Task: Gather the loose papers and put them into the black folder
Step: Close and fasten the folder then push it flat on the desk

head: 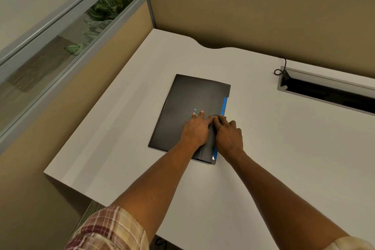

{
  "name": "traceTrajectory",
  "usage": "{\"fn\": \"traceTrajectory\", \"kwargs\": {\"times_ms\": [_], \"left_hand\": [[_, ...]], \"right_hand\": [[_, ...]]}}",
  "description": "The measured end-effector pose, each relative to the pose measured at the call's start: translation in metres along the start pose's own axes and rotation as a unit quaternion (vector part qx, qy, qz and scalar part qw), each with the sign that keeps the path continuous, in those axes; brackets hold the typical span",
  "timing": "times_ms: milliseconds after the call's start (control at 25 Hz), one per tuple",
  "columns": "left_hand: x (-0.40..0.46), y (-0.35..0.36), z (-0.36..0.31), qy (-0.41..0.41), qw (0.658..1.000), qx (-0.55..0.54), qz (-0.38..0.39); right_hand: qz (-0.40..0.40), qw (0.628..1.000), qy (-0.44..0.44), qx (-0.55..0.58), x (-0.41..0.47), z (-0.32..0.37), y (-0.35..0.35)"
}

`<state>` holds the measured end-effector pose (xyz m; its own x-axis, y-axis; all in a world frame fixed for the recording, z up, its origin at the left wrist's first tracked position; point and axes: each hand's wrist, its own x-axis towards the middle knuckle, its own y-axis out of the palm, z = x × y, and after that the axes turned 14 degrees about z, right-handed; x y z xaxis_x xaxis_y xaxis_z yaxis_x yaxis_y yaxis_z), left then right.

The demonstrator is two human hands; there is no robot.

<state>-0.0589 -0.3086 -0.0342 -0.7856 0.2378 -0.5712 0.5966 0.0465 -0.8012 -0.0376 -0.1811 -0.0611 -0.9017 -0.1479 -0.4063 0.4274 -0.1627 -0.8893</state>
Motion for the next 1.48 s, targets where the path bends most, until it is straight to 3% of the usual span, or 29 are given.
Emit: {"fn": "traceTrajectory", "kwargs": {"times_ms": [120, 240, 440, 640, 840, 1080, 1240, 1480], "left_hand": [[-0.01, -0.008, 0.017, 0.024, 0.995, -0.042, -0.082], [-0.013, -0.014, 0.043, -0.031, 0.993, -0.033, -0.113], [-0.012, -0.013, 0.08, -0.199, 0.972, -0.098, -0.075], [-0.013, -0.02, 0.086, -0.205, 0.96, -0.171, -0.085], [-0.006, -0.03, 0.097, -0.244, 0.928, -0.271, -0.078], [-0.005, -0.02, 0.105, -0.199, 0.888, -0.401, -0.107], [-0.005, -0.024, 0.082, -0.175, 0.861, -0.466, -0.105], [0.017, -0.057, 0.053, -0.13, 0.874, -0.45, -0.13]], "right_hand": [[-0.023, 0.996, 0.022, 0.089, 0.001, 0.001, -0.008], [-0.04, 0.979, 0.07, 0.19, 0.002, 0.002, -0.015], [-0.036, 0.95, 0.132, 0.282, 0.004, 0.008, -0.022], [-0.017, 0.921, 0.166, 0.351, 0.011, 0.016, -0.023], [-0.012, 0.862, 0.184, 0.473, 0.015, 0.008, -0.023], [0.013, 0.844, 0.167, 0.51, 0.01, -0.014, -0.022], [-0.028, 0.823, 0.14, 0.549, 0.004, -0.026, -0.026], [-0.036, 0.842, 0.103, 0.528, 0.007, -0.059, -0.061]]}}
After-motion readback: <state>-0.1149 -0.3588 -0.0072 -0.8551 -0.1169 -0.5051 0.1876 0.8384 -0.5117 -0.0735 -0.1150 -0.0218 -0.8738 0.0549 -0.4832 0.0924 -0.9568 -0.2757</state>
